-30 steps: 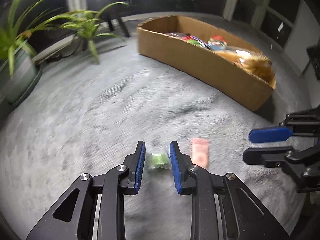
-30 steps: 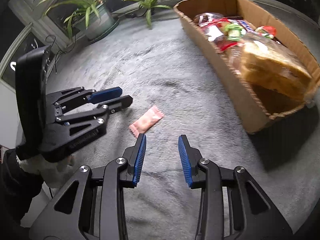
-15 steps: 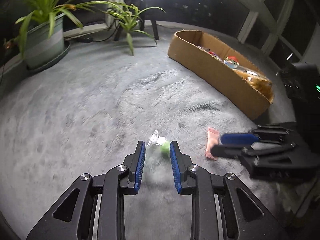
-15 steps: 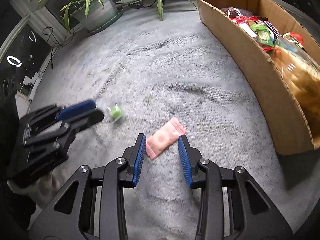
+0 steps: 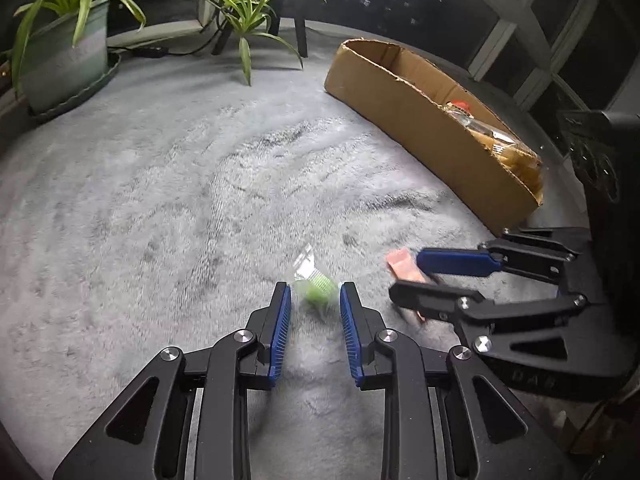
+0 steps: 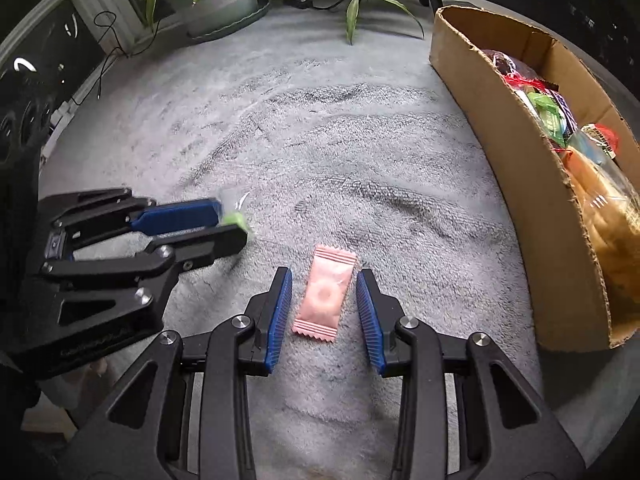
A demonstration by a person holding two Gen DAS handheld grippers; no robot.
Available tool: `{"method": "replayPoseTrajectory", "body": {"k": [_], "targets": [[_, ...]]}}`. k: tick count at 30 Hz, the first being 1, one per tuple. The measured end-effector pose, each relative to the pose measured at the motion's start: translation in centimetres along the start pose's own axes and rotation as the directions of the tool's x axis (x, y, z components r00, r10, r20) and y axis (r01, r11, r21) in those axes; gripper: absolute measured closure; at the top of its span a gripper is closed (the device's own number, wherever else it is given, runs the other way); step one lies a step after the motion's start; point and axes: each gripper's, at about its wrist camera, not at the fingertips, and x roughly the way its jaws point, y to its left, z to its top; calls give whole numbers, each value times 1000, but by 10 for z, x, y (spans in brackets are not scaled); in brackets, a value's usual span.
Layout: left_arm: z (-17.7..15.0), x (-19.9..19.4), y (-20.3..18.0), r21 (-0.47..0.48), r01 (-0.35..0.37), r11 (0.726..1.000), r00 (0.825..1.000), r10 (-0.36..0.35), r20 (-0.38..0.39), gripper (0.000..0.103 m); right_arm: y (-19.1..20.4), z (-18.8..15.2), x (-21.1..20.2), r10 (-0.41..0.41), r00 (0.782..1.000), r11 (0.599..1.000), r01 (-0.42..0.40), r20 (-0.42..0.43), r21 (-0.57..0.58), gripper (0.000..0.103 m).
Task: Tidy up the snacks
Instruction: 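Grasp the pink candy with the right tool while the left tool grasps the small green candy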
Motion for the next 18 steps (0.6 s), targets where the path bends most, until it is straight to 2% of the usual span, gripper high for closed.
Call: {"method": "replayPoseTrajectory", "body": {"k": [6,8,9,13,15,18], "targets": [[6,7,-6,27,-36,999,999,36,0,79,8,1,3,-47,999,997,47,-13,-60,69],[7,8,-9,43,-59,997,998,59,3,79,9,2,4,-84,996,992,82,-13,-91,79],[7,8,-9,49,-67,997,998,66,5,79,8,2,4,-88,996,992,86,-14,-91,81],[5,6,-5,34,-49,998,999,49,5,79,0,3,2,-51,999,997,50,-19,-59,82],[5,6,-5,22,-46,999,999,46,5,79,1,3,2,-58,998,996,57,-15,-69,82],[5,8,-9,38,-68,997,998,68,14,79,2,3,3,-58,998,996,57,-14,-68,82]]}}
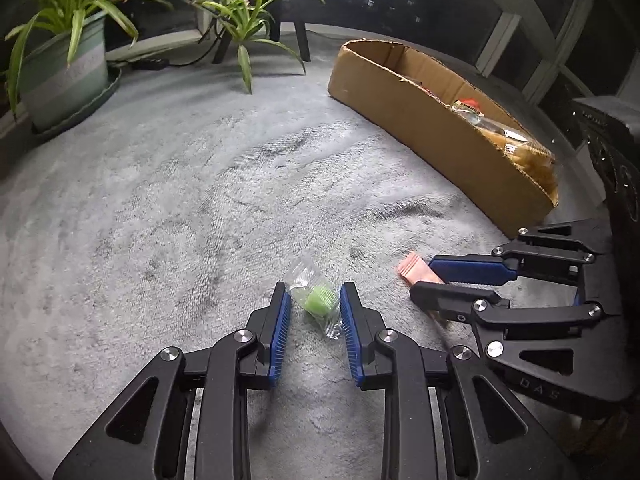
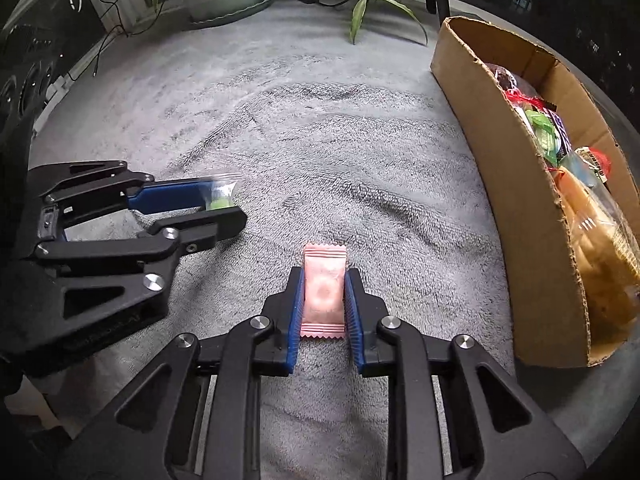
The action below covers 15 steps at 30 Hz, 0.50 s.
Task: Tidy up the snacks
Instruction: 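Grasp the pink candy with the right tool while the left tool grasps the small green candy, then carry both candies into the box and open both tools to release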
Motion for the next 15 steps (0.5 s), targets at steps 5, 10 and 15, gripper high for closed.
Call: {"method": "replayPoseTrajectory", "body": {"k": [5,10,15], "targets": [[-1,1,-2,3,-4,1000,1000,4,14,84,-6,-2,-4,19,1000,999,-19,12,31,83],[-5,-3,4,-22,0,1000,1000,0,21,86,-13,-5,-10,32,999,997,-34,32,64,83],[-7,-11,8,-53,4,999,999,-2,38,86,-20,-8,-22,48,997,995,-52,57,82,83]]}}
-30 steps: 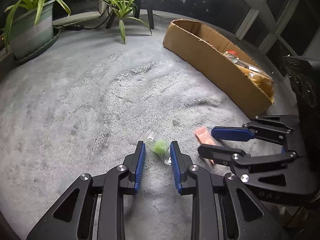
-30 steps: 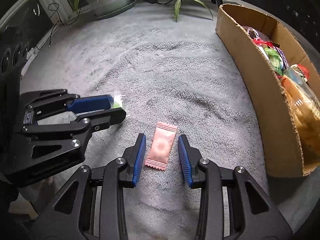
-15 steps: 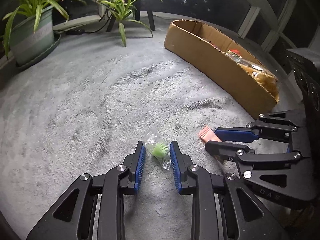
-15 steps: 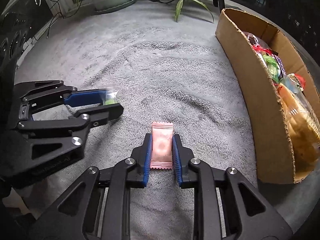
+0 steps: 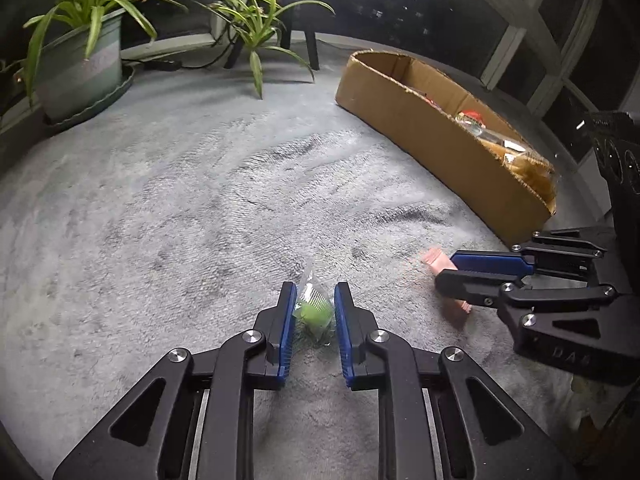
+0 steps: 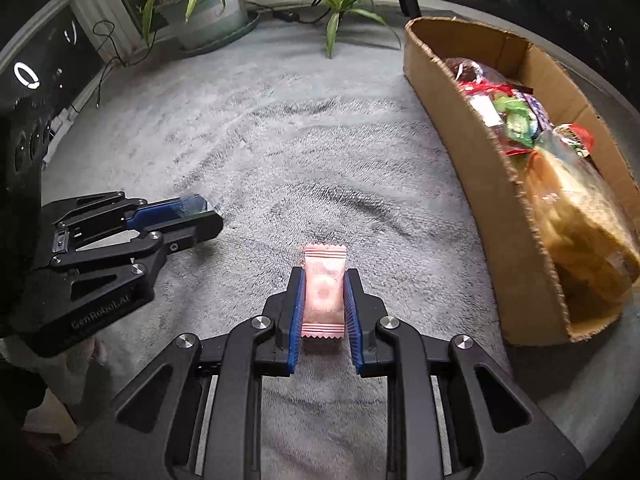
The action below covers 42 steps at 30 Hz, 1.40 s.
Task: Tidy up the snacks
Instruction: 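Carry both candies into the box and open both tools to release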
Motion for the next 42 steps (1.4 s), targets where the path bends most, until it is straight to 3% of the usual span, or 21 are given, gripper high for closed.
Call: {"method": "replayPoseTrajectory", "body": {"k": [7,21,31,42], "targets": [[11,-25,-5,-13,10,1000,998,-9,61,86,-12,4,-36,27,997,999,-28,69,18,83],[61,-50,-60,62,30,998,984,-41,173,86,-61,29,-118,-28,974,1000,27,224,9,83],[87,-45,-104,119,31,992,976,-56,209,86,-103,33,-136,-71,964,997,66,256,29,83],[120,-25,-118,102,37,994,976,-58,211,86,-156,41,-131,-144,961,988,128,237,82,83]]}}
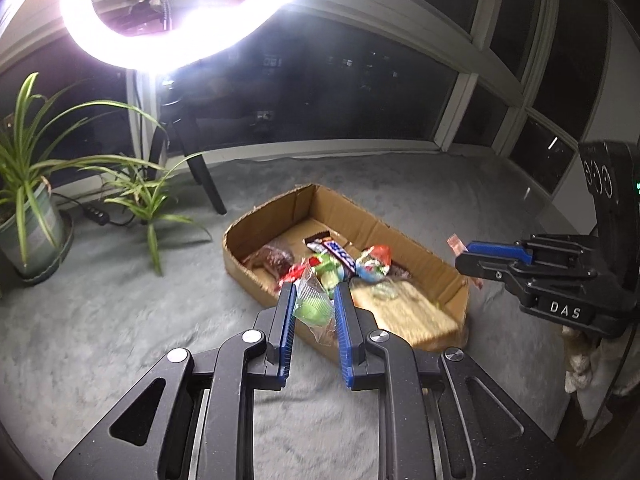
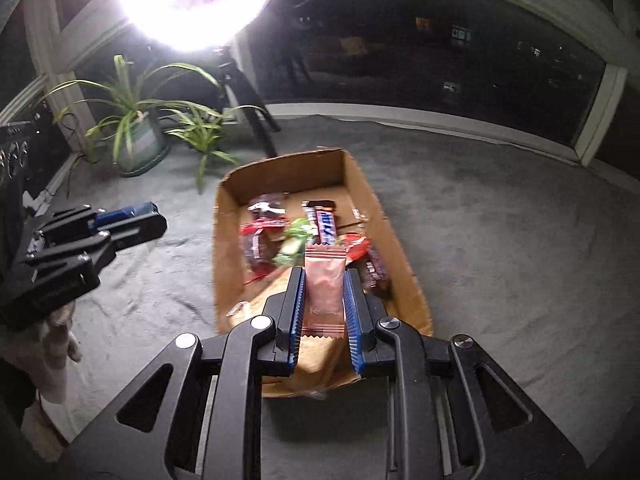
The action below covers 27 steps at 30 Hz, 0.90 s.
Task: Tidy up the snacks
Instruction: 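Carry both candies into the box and open both tools to release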
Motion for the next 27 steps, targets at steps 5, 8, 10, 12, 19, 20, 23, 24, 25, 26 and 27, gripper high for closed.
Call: {"method": "replayPoseTrajectory", "body": {"k": [5,8,10,12,19,20,23,24,25,26,27], "targets": [[13,19,-7,-4,-1,1000,1000,1,-17,86,-15,5,15,-10,1000,1000,10,-17,18,83],[19,33,-11,0,1,1000,999,-1,-37,86,-19,8,25,-17,999,1000,18,-31,13,83],[22,43,-12,1,-9,1000,999,9,-51,86,-20,8,32,-21,999,1000,22,-41,15,83],[23,51,-12,-7,-13,1000,998,12,-65,86,-22,9,38,-20,998,1000,21,-53,19,83],[20,70,-15,-11,-26,1000,994,25,-105,85,-22,7,54,-9,997,1000,11,-81,20,83],[20,72,-15,-10,-26,1000,994,25,-110,85,-22,6,57,-8,996,1000,10,-86,23,83],[20,76,-17,-8,-26,1000,992,25,-123,85,-25,5,59,-6,996,1000,9,-90,27,83],[20,77,-17,-4,-26,1000,992,25,-125,85,-26,6,60,-8,996,1000,10,-92,28,83],[20,78,-18,2,-31,1000,992,31,-126,85,-26,5,61,-6,996,1000,9,-94,28,83],[20,78,-19,5,-34,999,992,34,-125,85,-27,4,61,-6,995,1000,9,-97,27,82],[20,79,-20,6,-35,999,991,35,-128,84,-27,5,61,-6,995,1000,8,-98,25,82]]}}
